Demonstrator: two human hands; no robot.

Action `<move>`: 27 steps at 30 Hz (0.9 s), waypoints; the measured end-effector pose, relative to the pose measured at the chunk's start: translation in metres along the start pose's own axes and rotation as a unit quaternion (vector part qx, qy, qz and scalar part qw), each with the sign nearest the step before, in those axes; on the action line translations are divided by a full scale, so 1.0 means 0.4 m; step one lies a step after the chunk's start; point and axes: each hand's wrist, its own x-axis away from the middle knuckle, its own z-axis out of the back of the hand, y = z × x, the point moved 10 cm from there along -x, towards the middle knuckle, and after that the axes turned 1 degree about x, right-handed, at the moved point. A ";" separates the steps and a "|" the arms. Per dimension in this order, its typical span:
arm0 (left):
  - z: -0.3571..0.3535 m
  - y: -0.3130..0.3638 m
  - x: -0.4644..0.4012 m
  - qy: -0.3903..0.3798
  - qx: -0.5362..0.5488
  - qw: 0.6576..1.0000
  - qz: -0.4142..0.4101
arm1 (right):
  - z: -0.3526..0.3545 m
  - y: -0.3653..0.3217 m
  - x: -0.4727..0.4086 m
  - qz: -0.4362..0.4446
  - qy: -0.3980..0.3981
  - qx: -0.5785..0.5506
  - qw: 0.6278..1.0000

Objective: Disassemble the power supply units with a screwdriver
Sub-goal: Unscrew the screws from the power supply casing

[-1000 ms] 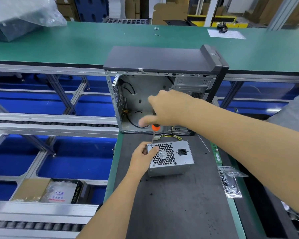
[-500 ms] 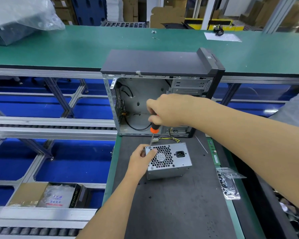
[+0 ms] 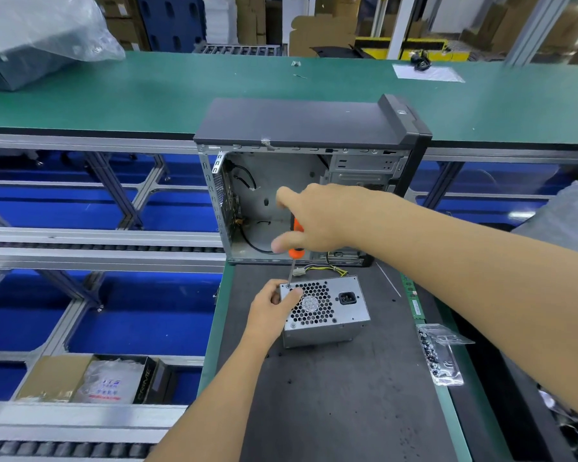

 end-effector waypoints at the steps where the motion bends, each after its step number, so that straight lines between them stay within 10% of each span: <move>1: -0.001 -0.002 -0.001 -0.001 0.004 1.000 0.001 | 0.006 0.005 -0.001 -0.023 0.009 0.067 0.997; 3: 0.001 -0.002 -0.001 0.001 0.003 1.000 0.000 | 0.011 -0.008 -0.004 -0.010 0.022 0.155 0.988; 11: 0.004 -0.007 0.000 0.008 -0.006 1.000 0.004 | -0.010 -0.017 0.002 0.030 0.001 -0.073 0.997; 15: 0.006 -0.003 -0.001 0.008 -0.002 1.000 0.004 | 0.008 -0.016 0.000 -0.009 0.036 0.080 0.996; 22: 0.010 0.002 0.004 0.014 -0.013 1.000 -0.002 | 0.008 -0.032 0.001 0.070 0.028 -0.141 0.987; 27: 0.008 0.007 0.009 0.010 -0.013 1.000 -0.003 | 0.016 -0.002 -0.006 -0.022 0.060 0.004 0.998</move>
